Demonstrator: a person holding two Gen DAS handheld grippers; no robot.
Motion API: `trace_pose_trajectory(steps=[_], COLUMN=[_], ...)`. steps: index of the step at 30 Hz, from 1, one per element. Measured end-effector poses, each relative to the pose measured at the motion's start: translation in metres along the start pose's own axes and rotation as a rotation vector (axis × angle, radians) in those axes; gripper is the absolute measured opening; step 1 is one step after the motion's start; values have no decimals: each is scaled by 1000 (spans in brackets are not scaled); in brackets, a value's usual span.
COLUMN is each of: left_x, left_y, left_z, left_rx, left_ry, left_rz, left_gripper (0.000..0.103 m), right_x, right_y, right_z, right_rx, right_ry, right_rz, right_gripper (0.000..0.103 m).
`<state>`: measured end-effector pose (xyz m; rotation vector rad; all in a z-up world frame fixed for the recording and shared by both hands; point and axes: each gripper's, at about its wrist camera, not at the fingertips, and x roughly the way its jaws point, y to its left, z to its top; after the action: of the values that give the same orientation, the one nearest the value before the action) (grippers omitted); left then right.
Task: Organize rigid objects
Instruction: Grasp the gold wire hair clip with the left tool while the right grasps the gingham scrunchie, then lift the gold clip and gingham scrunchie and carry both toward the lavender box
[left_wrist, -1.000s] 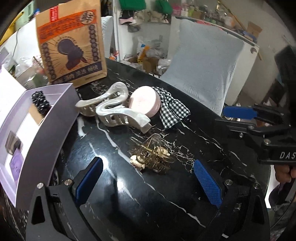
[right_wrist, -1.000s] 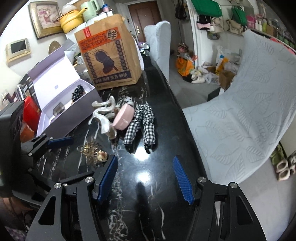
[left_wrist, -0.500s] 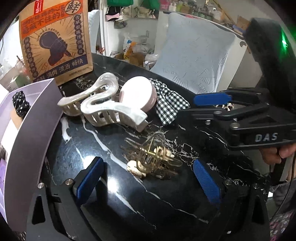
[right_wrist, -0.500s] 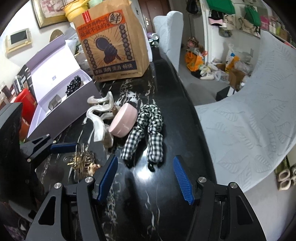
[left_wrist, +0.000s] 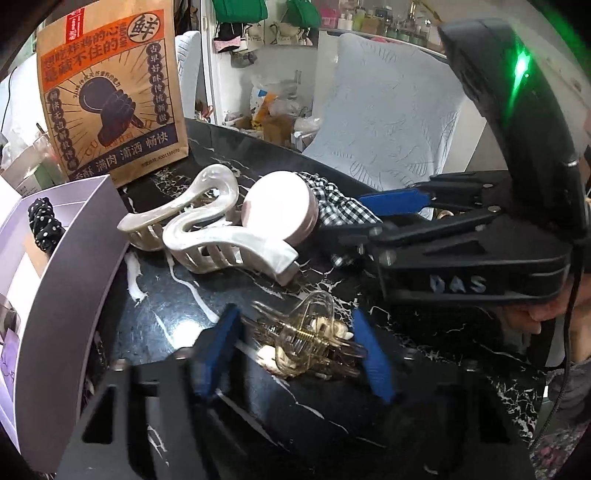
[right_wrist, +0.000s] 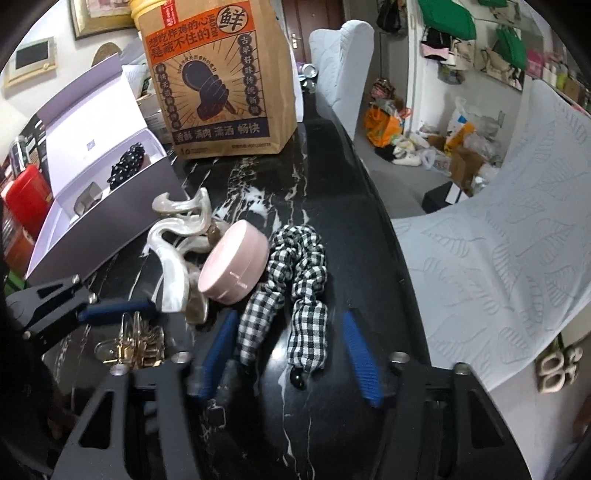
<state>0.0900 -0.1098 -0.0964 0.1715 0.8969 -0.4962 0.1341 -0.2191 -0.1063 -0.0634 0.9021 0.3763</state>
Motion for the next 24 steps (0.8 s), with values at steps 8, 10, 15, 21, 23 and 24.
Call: trace_pose_trajectory(steps=[8,10,15,21,23,24], left_x=[-12,-17,-24,-39,-47,-50], left_y=[8,12,23,35,38,39], left_z=[-12,-19,-30,-49,-56,-58], left_rx=[-97,-132,-177,-234,-251,-259], left_ry=[4,-3,-5,-11,-22,-27], left_rz=[51,44,56,64,73,77], left_gripper=[52,52,52,52,52,52], right_x=[-11,-17,-32,-44,-48,-50], right_y=[-5,-6,-2,10,16,18], right_z=[-10,-17,-32,-43,-45,-47], right_rx=[55,62,68,60,52,48], right_ry=[0,-3,-6,-19,-26,-27], right_rz=[1,-2,-5,-4,4,7], right_gripper=[23,23,23,23,23,23])
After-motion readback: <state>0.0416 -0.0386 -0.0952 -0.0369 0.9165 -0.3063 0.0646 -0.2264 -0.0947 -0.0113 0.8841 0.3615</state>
